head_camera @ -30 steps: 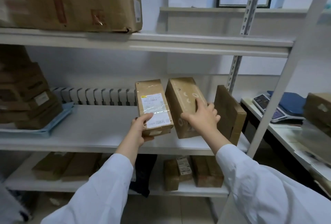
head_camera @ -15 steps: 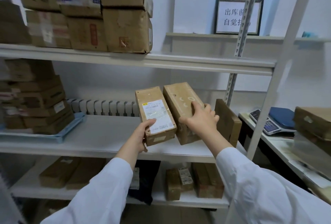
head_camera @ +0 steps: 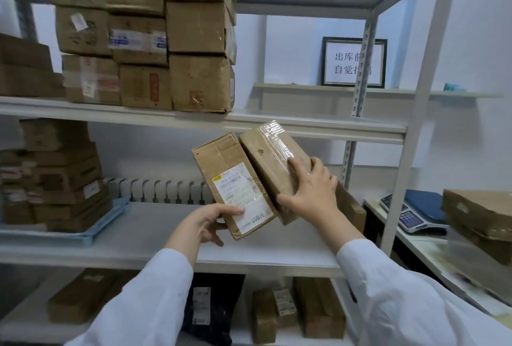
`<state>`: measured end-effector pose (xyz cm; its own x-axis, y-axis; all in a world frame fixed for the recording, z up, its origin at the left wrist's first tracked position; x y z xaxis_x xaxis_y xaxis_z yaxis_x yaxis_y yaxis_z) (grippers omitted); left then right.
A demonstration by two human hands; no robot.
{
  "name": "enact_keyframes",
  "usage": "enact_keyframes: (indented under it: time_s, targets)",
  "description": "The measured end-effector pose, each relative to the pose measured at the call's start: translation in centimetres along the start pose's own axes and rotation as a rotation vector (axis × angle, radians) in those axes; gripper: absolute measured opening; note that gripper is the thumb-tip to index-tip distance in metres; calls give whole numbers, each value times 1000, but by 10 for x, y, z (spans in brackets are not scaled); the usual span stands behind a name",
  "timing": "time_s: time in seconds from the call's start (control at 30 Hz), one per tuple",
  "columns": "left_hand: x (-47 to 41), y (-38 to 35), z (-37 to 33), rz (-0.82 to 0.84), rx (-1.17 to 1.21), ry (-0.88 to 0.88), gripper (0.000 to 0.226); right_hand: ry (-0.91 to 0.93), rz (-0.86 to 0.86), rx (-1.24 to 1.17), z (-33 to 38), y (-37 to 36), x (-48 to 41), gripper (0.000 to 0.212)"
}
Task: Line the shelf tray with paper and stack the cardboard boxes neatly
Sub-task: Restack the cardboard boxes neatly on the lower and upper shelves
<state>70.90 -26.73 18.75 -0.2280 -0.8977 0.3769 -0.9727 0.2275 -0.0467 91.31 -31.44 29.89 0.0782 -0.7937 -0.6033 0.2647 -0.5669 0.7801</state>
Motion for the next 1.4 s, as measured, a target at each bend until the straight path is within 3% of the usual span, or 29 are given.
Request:
enact_keyframes:
  time_s: [0.2, 0.27, 0.37, 0.47, 0.53, 0.8, 0.93, 1.03, 1.1, 1.23, 1.4]
  targets:
    - [8, -2, -32, 14, 70, -139, 65, 31, -205, -134, -1, 7, 0, 96]
    - [12, -4, -48, 30, 131, -206, 57, 3, -282, -183, -1, 11, -2, 98]
    - [16, -4, -77, 33, 226, -348, 68, -52, -388, -279, 0, 15, -10, 100]
    - [22, -1, -108, -6, 265, -496, 50, -88, -467, -319, 1, 19, -21, 100]
    - [24, 0, -126, -45, 240, -524, 39, -119, -509, -339, -1, 23, -31, 100]
    - [15, 5, -190, -180, 204, -515, 61, -184, -658, -357, -11, 51, -78, 95]
    - [5, -2, -206, -171, 196, -416, 55, -251, -612, -279, -21, 61, -109, 92]
    - [-1, -8, -216, -169, 206, -390, 26, -310, -502, -227, -26, 66, -133, 87]
    - [-5, -13, -223, -154, 216, -364, 19, -338, -434, -210, -28, 69, -149, 80]
    - [-8, -13, -235, -176, 204, -342, 24, -346, -285, -134, -29, 67, -178, 65]
    - [-14, -9, -247, -160, 188, -364, 45, -273, -293, -172, -29, 72, -196, 60]
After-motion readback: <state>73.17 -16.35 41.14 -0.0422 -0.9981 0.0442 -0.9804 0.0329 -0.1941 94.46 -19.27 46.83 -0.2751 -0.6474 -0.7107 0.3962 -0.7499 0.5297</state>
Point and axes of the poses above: each hand's wrist, its own x-axis away from the middle knuckle, its own y-axis out of the back of the hand, z = x × y, the point moved 8 cm from there along -x, towards the middle knuckle, and after that the axes turned 8 degrees about y, right-handed, at the moved point
